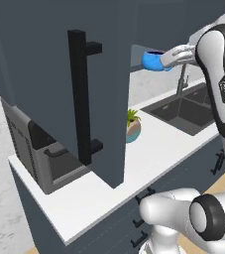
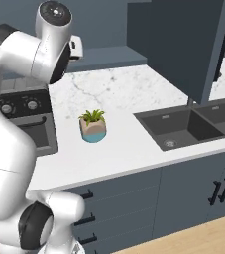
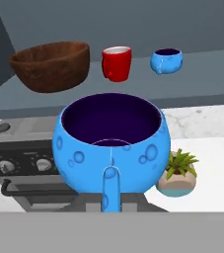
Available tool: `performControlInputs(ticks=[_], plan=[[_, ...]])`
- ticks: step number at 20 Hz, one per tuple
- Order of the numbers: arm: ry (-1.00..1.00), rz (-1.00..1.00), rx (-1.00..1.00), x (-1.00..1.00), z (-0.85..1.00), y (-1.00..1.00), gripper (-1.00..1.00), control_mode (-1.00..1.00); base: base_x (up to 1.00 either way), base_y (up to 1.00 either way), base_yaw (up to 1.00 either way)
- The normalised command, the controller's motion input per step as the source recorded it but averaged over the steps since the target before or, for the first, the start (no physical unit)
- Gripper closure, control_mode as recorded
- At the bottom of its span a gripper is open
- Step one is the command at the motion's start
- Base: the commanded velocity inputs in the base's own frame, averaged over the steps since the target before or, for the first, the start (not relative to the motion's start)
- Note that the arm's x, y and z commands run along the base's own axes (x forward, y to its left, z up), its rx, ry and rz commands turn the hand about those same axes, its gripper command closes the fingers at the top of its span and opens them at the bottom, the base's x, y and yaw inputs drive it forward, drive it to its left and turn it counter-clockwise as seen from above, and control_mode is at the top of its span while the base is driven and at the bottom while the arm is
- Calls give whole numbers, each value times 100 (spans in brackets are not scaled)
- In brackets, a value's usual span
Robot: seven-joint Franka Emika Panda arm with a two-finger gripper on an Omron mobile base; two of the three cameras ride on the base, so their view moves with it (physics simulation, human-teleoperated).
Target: Gather all objects into one cabinet and sort the glasses and bowls to opposite sides.
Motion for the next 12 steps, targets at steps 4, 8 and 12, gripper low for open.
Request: performControlInputs(ticks=[4,8,12], plan=[[-2,-8,0,33,0,39,100,-100,0,0,0],[-4,-9,-3,36,-7,31,100,-100,0,0,0],[-1,-7,-4,31,-35,11,100,-100,0,0,0]])
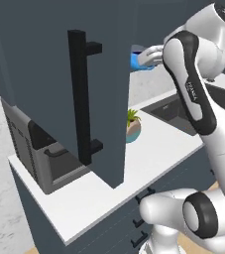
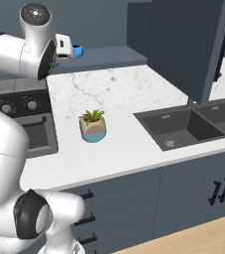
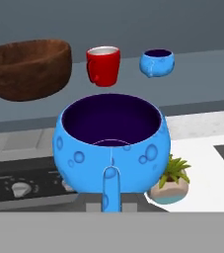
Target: Gather all objects into one cabinet and sort the glasses and bowls to opposite sides.
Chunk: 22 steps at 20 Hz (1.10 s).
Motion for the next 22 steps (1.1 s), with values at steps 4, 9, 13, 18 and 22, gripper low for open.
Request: performControlInputs(ticks=[4,9,13,18,22], plan=[[-4,-4,-1,32,-11,5,100,-100,0,0,0],[-8,0,0,16,1,16,100,-100,0,0,0],[-2,-1,0,24,0,16,100,-100,0,0,0],[0,-2,0,33,0,9,100,-100,0,0,0],[0,-3,0,42,0,10,100,-100,0,0,0]])
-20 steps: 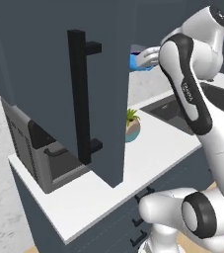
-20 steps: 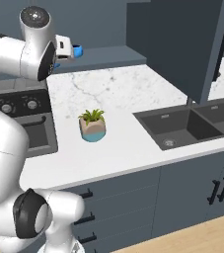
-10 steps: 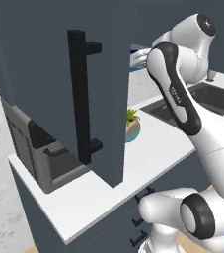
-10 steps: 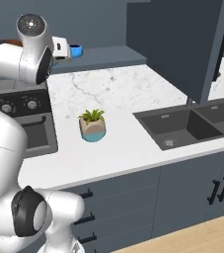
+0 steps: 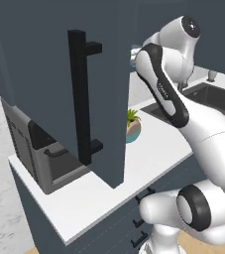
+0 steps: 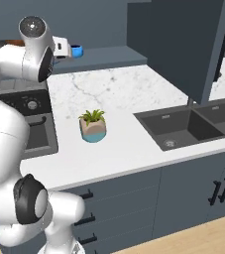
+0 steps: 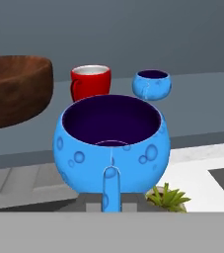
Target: Gather all objects into one cabinet and sort the glasses and bowls to opposite sides.
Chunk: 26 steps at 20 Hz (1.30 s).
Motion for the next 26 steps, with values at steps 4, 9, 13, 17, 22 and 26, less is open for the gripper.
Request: performControlInputs(ticks=[4,9,13,17,22,26], plan=[[0,-3,0,47,0,9,100,-100,0,0,0],[0,-2,0,51,-7,10,100,-100,0,0,0],[0,-1,0,48,-10,8,100,-100,0,0,0],[0,0,0,39,-8,7,100,-100,0,0,0],[0,-1,-1,42,-12,13,100,-100,0,0,0],[0,-1,-3,41,-27,16,100,-100,0,0,0]])
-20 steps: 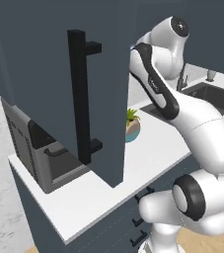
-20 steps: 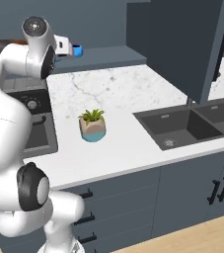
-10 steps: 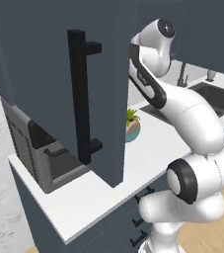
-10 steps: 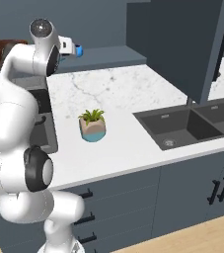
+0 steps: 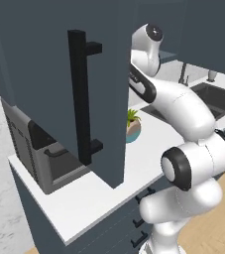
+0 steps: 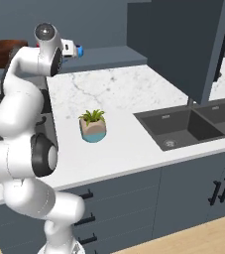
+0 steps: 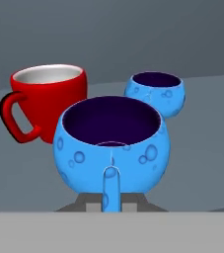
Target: Gather all objects into one cabinet and sort the glasses and bowls to opposite sides.
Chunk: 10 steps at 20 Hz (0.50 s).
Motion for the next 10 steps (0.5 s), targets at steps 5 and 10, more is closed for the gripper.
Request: performControlInputs(ticks=[5,10], plan=[[0,-1,-2,36,-16,15,100,-100,0,0,0],[0,-2,-2,38,-7,12,100,-100,0,0,0]])
